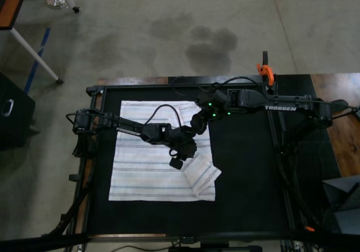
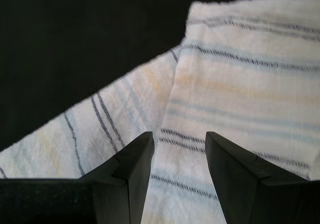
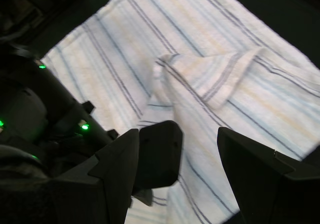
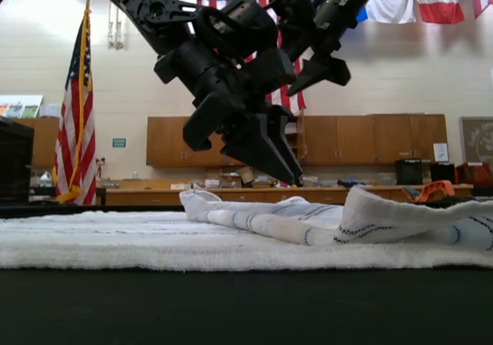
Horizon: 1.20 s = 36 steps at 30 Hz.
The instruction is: Fold the towel
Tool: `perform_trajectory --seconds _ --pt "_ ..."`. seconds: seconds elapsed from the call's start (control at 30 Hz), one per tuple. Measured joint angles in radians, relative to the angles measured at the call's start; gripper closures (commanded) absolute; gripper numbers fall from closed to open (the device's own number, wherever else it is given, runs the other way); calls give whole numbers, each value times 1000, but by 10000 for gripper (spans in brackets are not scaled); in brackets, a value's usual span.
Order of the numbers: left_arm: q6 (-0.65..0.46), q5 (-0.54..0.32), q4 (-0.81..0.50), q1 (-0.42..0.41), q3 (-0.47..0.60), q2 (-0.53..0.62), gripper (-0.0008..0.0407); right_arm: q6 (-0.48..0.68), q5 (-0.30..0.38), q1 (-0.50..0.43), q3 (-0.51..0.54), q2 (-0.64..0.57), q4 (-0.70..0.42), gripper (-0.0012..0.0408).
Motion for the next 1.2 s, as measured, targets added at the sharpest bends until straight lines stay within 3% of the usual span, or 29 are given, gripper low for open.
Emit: perform_trajectory --seconds 0.17,0.73,0.83,0.9,0.97,1.03,1.2 --pt "21 4 11 10 -22 -5 255 4 119 2 0 -54 -84 184" --pt "52 11 4 19 -34 15 255 22 262 121 2 -155 -79 194" --pt "52 19 -40 21 -50 36 255 19 298 127 60 -167 -31 193" --pt "52 11 -8 22 -43 34 255 0 312 127 77 -167 -61 194" --pt "37 7 10 22 -40 54 255 -37 323 125 109 -135 -6 195" --pt "10 8 3 22 -41 75 255 -62 354 125 125 -130 -19 198" --pt "-22 -8 9 21 -17 85 255 -82 397 125 160 -189 -4 204"
